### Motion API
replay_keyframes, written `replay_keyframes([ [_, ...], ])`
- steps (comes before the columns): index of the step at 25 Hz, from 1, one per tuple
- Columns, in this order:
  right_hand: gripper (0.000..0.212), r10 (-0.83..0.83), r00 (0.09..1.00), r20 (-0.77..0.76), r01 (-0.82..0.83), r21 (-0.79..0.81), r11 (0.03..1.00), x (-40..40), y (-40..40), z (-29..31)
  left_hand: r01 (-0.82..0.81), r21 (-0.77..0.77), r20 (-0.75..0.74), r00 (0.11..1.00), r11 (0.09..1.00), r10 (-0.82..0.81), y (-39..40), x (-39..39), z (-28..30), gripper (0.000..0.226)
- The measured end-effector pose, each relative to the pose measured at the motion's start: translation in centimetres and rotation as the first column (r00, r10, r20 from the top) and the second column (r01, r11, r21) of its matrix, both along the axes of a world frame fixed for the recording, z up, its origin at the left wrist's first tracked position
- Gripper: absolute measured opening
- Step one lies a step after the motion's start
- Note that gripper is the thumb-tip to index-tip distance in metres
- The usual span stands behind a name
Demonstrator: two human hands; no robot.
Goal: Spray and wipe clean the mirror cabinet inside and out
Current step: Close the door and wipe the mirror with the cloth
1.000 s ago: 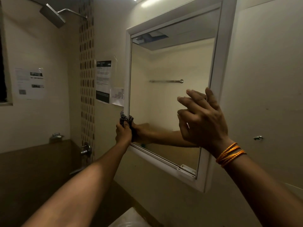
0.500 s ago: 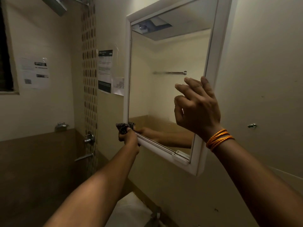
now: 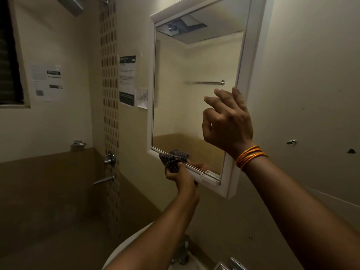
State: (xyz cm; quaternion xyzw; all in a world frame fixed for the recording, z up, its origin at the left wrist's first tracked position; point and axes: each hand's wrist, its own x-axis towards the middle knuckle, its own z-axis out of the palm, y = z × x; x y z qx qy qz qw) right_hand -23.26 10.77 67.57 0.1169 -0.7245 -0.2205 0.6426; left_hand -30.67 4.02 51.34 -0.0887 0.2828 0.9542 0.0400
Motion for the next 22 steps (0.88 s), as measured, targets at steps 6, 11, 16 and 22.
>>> replay_keyframes([
  [6, 0.025, 0.013, 1.000, 0.012, -0.013, -0.011, 1.000, -0.1, 0.2, -0.1, 0.123, 0.012, -0.007, 0.992, 0.992, -0.123, 2.6, 6.3, -0.9, 0.039],
  [11, 0.024, 0.049, 0.999, 0.000, -0.049, -0.007, 0.999, -0.1, 0.5, -0.3, -0.048, -0.310, -0.082, 0.996, 0.949, 0.023, 1.0, 7.3, -1.1, 0.045],
  [16, 0.028, 0.192, 0.979, -0.064, -0.196, -0.065, 0.978, -0.3, 0.5, -0.3, -0.413, -0.403, -0.498, 0.848, 0.817, 0.183, -0.4, 7.6, 0.7, 0.056],
  [22, 0.041, 0.170, 0.977, -0.128, -0.189, -0.152, 0.970, -0.2, 0.4, -0.4, -0.706, -0.543, -0.821, 0.560, 0.455, -0.111, 0.7, 5.6, 0.9, 0.048],
])
